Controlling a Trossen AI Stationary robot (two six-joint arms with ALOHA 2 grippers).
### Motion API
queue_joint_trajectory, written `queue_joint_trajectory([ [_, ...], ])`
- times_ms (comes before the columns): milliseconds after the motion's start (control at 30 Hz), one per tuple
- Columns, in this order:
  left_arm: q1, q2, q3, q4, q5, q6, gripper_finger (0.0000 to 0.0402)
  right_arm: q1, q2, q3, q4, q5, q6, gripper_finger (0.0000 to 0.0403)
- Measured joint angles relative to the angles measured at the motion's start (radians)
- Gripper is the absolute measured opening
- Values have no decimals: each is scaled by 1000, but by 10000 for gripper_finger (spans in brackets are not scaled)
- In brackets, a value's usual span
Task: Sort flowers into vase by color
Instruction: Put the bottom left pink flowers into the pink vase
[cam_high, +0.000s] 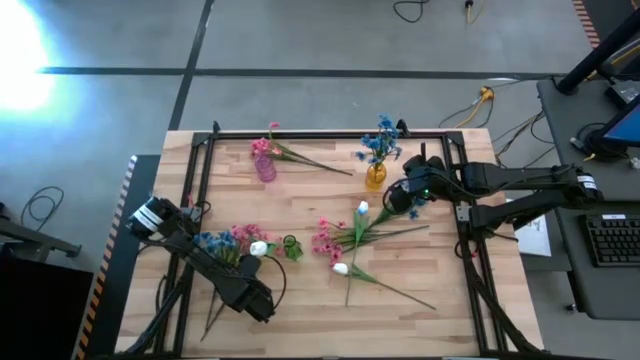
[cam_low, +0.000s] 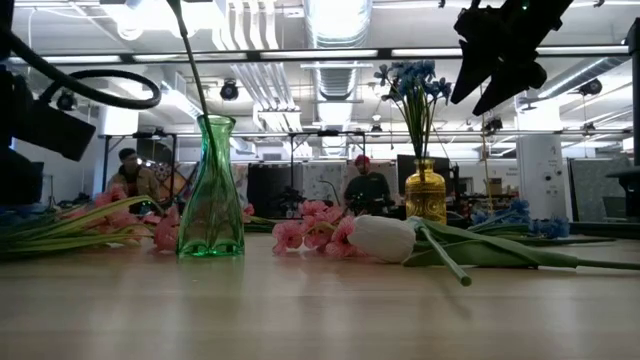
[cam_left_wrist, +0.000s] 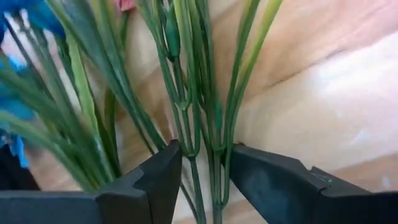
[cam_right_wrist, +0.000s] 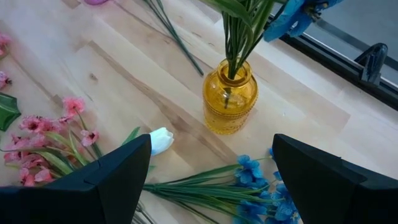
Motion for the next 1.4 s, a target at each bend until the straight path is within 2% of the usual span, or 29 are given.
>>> queue_joint_trajectory([
  [300, -2, -45, 37, -76, -3, -1, 187, 0, 0, 0, 14, 0, 4, 327],
  [733, -2, -43, -23, 23, -8, -1, 182, 0, 0, 0, 22, 1, -1, 327],
  [900, -2, -43, -23, 22, -9, -1, 139, 0, 0, -1, 22, 1, -3, 327],
  [1233, -2, -50, -29, 18, -8, -1, 11, 0, 0, -1, 21, 1, -3, 327],
  [1333, -2, -64, -26, 18, -8, -1, 4, 0, 0, -1, 21, 1, -3, 326],
  [1400, -2, -72, -17, 19, -8, 0, 14, 0, 0, -1, 21, 1, -3, 327],
])
